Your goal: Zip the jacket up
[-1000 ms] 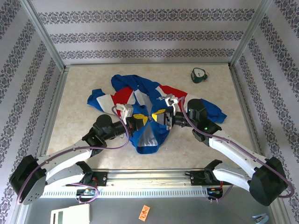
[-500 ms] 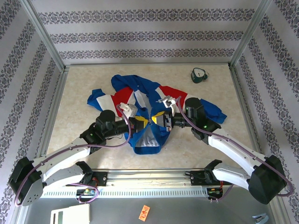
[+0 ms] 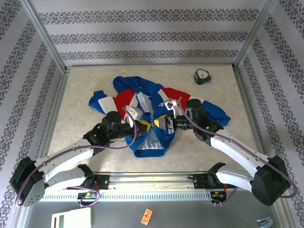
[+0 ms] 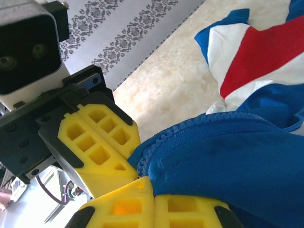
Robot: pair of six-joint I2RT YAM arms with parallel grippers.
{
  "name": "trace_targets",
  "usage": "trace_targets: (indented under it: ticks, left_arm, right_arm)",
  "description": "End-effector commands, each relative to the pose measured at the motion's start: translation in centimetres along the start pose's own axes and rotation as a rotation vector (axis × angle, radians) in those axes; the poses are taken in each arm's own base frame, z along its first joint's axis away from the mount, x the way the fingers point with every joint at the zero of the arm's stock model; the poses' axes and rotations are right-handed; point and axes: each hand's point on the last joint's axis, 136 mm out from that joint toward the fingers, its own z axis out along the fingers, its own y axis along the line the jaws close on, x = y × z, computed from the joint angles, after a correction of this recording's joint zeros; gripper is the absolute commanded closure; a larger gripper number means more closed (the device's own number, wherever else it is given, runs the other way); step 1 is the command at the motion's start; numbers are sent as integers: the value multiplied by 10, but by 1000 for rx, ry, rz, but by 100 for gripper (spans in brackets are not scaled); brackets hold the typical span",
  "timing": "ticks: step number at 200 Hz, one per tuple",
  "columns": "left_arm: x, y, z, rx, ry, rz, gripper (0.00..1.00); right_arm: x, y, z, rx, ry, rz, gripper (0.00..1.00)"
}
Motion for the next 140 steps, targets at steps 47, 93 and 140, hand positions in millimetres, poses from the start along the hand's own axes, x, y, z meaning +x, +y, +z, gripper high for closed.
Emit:
trace_targets:
  ticks: [47,93,140]
  left_arm:
    - [28,-7,13,24,125,-11,100]
    - [38,-10,13,47,161,-39,100]
    - [35,-3,10,15,125,-80,100]
  right_arm:
    - [-12,-15,-4,106,-49,30,100]
    - [-13,-20,-7,102,-83,75,100]
    - [-6,-21,-3,70,-78,100,100]
